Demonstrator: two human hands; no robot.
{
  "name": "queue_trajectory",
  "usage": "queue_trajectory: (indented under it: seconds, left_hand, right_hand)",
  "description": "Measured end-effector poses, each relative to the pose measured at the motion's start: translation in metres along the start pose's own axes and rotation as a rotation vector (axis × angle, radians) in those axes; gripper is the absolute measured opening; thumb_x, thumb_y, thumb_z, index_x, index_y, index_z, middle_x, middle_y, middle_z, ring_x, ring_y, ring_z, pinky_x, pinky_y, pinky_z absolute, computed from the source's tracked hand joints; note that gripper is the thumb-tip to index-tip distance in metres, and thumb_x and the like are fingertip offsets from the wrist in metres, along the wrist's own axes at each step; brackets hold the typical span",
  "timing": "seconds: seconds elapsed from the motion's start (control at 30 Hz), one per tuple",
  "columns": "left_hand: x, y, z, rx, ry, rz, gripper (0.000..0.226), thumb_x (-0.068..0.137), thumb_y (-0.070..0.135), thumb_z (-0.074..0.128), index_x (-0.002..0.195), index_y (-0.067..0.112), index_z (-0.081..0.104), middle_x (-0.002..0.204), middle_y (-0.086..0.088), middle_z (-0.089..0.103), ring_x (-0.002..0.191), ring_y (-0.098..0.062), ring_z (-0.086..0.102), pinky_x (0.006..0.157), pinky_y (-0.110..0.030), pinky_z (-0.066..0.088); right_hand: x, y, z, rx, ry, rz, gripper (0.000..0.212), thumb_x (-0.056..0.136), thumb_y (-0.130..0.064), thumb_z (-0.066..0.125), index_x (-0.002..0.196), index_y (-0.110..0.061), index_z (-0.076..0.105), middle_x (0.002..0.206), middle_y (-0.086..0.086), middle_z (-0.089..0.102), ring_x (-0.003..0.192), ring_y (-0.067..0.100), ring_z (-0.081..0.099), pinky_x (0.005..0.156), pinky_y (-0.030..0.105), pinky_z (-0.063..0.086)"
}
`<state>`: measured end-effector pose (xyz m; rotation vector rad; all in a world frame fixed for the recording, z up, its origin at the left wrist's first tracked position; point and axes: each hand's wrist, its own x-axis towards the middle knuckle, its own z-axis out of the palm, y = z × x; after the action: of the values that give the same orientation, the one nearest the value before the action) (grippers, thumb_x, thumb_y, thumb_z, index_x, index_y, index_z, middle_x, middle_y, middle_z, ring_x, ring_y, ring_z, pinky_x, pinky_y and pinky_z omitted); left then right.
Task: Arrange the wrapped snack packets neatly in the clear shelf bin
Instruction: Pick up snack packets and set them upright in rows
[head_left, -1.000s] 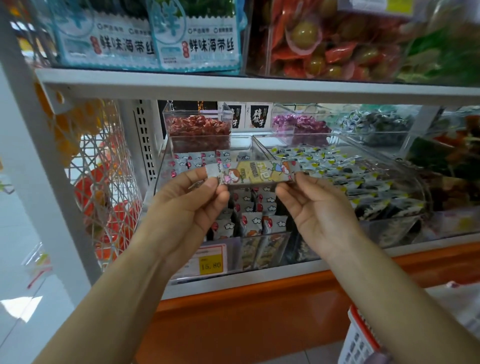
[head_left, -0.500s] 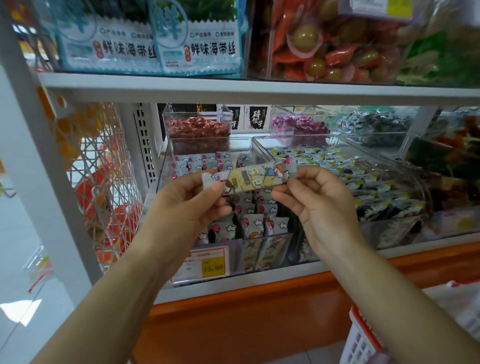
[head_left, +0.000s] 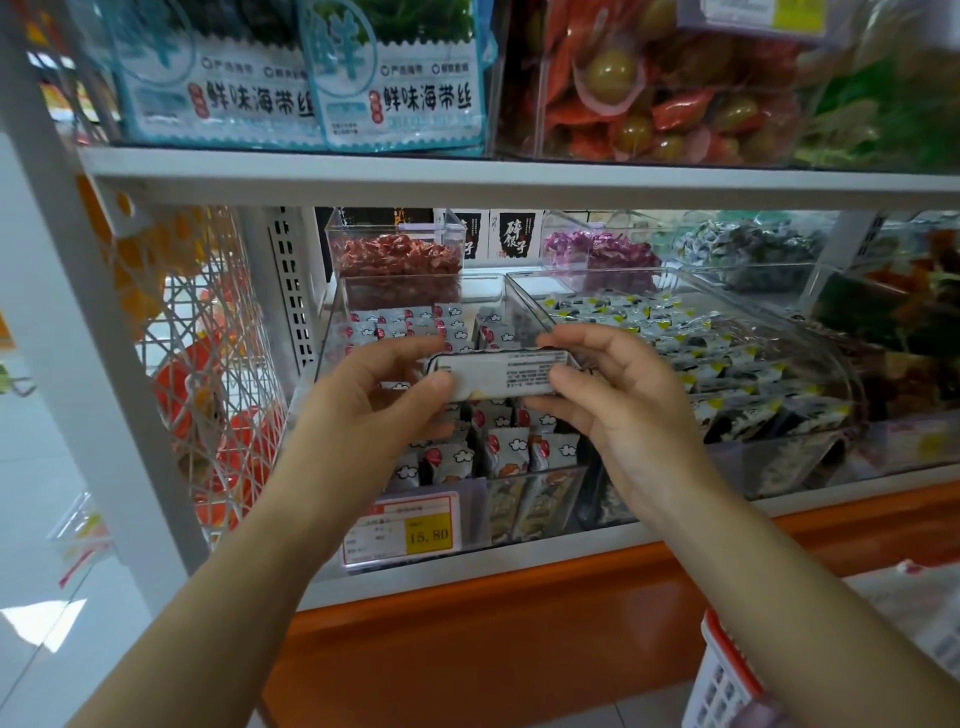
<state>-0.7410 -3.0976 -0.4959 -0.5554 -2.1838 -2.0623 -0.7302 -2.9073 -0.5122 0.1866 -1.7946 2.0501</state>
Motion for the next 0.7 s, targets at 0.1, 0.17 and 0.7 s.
queue_trajectory:
  seconds: [0.1, 0.17, 0.7]
  left_hand:
    - [0.001, -0.002, 0.000, -0.002, -0.009, -0.014, 0.029, 0.084, 0.018, 0.062, 0.108, 0.033, 0.063, 0.095, 0.008, 0.070, 0.081, -0.007, 0.070, 0.070, -0.013, 0.053]
    - [0.001, -0.002, -0.001, 0.033, -0.011, -0.010, 0.030, 0.083, 0.018, 0.063, 0.107, 0.036, 0.063, 0.093, 0.009, 0.070, 0.083, -0.005, 0.069, 0.071, -0.015, 0.054]
    - [0.004, 0.004, -0.006, 0.296, -0.046, 0.021, 0.014, 0.074, 0.034, 0.068, 0.072, 0.020, 0.067, 0.074, 0.002, 0.068, 0.068, -0.010, 0.063, 0.061, -0.019, 0.054]
  right_hand:
    - [-0.002, 0.000, 0.000, -0.086, -0.011, -0.014, 0.020, 0.085, -0.004, 0.063, 0.100, -0.015, 0.071, 0.101, 0.008, 0.070, 0.092, 0.020, 0.069, 0.078, 0.035, 0.057]
    - [-0.002, -0.001, 0.000, -0.149, 0.001, -0.031, 0.016, 0.083, -0.010, 0.067, 0.093, -0.020, 0.074, 0.095, 0.005, 0.072, 0.092, 0.021, 0.069, 0.082, 0.042, 0.056]
    - [-0.006, -0.005, 0.006, -0.452, 0.014, -0.234, 0.015, 0.084, -0.016, 0.067, 0.071, -0.022, 0.068, 0.064, -0.014, 0.065, 0.062, -0.001, 0.059, 0.057, 0.011, 0.044]
